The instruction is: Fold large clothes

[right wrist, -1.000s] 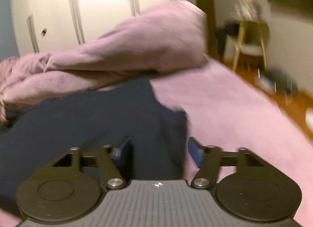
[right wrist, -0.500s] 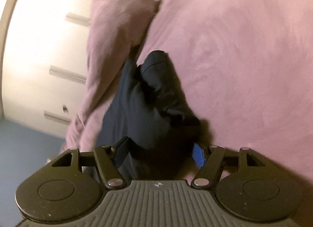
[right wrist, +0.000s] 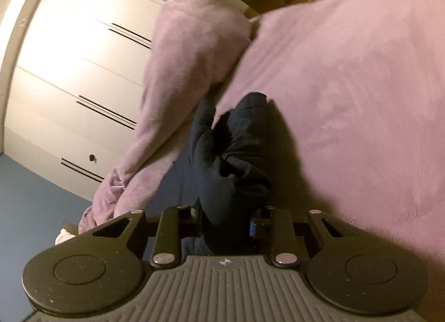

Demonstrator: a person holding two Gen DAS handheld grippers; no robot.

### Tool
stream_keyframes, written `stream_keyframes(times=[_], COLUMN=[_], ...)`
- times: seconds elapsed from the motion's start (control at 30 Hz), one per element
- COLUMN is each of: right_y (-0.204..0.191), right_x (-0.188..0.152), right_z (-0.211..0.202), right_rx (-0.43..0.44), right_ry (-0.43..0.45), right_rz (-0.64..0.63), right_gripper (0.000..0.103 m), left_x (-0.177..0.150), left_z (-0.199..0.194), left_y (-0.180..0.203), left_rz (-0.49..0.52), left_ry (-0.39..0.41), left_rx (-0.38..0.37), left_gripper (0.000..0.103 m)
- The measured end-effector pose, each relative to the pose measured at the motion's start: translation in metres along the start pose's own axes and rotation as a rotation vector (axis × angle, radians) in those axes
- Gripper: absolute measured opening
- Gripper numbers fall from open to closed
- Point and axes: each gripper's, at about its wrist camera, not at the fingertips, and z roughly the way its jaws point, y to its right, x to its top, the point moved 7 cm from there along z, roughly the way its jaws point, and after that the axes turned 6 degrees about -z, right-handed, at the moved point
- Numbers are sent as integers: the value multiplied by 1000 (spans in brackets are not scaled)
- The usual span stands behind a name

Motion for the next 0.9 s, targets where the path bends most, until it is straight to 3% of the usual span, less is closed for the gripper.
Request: stream_keyframes(times=[0.17, 0.3, 0.43, 0.53, 0.6, 0.7, 0.73, 0.8, 0.9], right_y=[-3, 9, 36, 57, 68, 67, 59, 34, -6], right_x=[0, -23, -68, -95, -98, -79, -71, -55, -56], right_z=[-39, -93, -165, -203, -219, -243, -250, -257, -233], right_rx=[27, 21, -10, -64, -109, -151, -182, -240, -226], right_ry=[2, -36, -99, -155, -164, -127, -93, -22, -16], right_rz=[4, 1, 41, 66, 77, 71, 16, -164, -368], right_gripper=[24, 24, 25, 32, 40, 42, 44, 51, 50], left_x=[-25, -64, -120, -146, -146, -129, -121, -107, -101], left_z=[-48, -99, -145, -157, -164, -182, -190, -199, -190], left_y=[11, -1, -25, -48, -58, -58, -57, -49, -28], left_rz=[61, 96, 125, 132, 110, 103, 113, 143, 199], left_ry=[-41, -116, -199, -237, -217, -159, -118, -29, 66], left_rx=[-42, -35, 23, 97, 143, 170, 186, 218, 268], left_gripper=[36, 36, 38, 48, 52, 54, 54, 67, 72])
